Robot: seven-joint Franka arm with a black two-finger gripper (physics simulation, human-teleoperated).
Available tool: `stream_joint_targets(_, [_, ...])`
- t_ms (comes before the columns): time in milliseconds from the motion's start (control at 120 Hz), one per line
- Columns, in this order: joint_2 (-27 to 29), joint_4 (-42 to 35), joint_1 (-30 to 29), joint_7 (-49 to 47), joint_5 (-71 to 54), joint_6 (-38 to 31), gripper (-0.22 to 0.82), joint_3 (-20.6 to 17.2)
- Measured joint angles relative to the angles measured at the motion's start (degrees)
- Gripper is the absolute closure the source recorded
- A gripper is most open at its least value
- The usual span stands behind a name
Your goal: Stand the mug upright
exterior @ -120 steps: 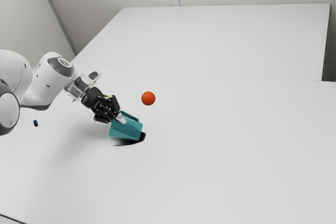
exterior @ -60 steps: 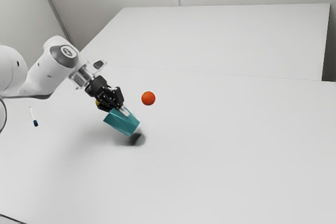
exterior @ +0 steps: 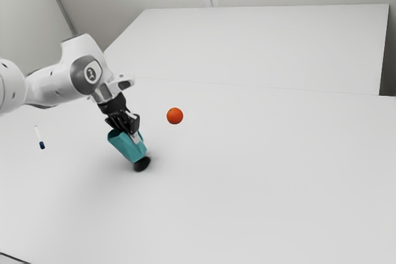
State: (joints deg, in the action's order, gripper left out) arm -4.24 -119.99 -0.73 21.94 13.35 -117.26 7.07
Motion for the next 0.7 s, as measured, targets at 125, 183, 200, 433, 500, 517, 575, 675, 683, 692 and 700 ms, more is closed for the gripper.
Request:
stream_joint_targets(125, [1.1, -1.7, 0.6, -1.8, -4.5, -3.7, 0.78, 0.1])
stream_joint_targets(183, [1.0, -1.8, 0.5, -2.6, -6.0, -4.8, 0.78, 0.1])
stream_joint_targets(200, [1.0, -1.8, 0.5, -2.8, -6.5, -5.0, 0.78, 0.1])
stream_joint_targets(433, [0.5, -2.5, 0.6, -6.1, -12.4, -7.1, 0.78, 0.2])
stream_joint_targets(500, [0.0, -2.5, 1.1, -6.9, -13.7, -7.4, 0.78, 0.2])
stream_joint_targets(517, [-0.1, -2.5, 1.2, -7.1, -13.9, -7.4, 0.78, 0.2])
stream_joint_targets(575, [-0.8, -2.5, 1.4, -7.7, -14.5, -7.6, 0.78, 0.2])
stream_joint_targets(675, [-2.1, -2.2, 1.0, -8.6, -15.9, -7.8, 0.78, 0.2])
stream_joint_targets(683, [-2.2, -2.2, 0.9, -8.7, -16.1, -7.8, 0.78, 0.2])
stream_joint_targets(692, [-2.3, -2.2, 0.9, -8.8, -16.2, -7.8, 0.78, 0.2])
stream_joint_targets(700, [-2.3, -2.1, 0.9, -8.8, -16.3, -7.8, 0.78, 0.2])
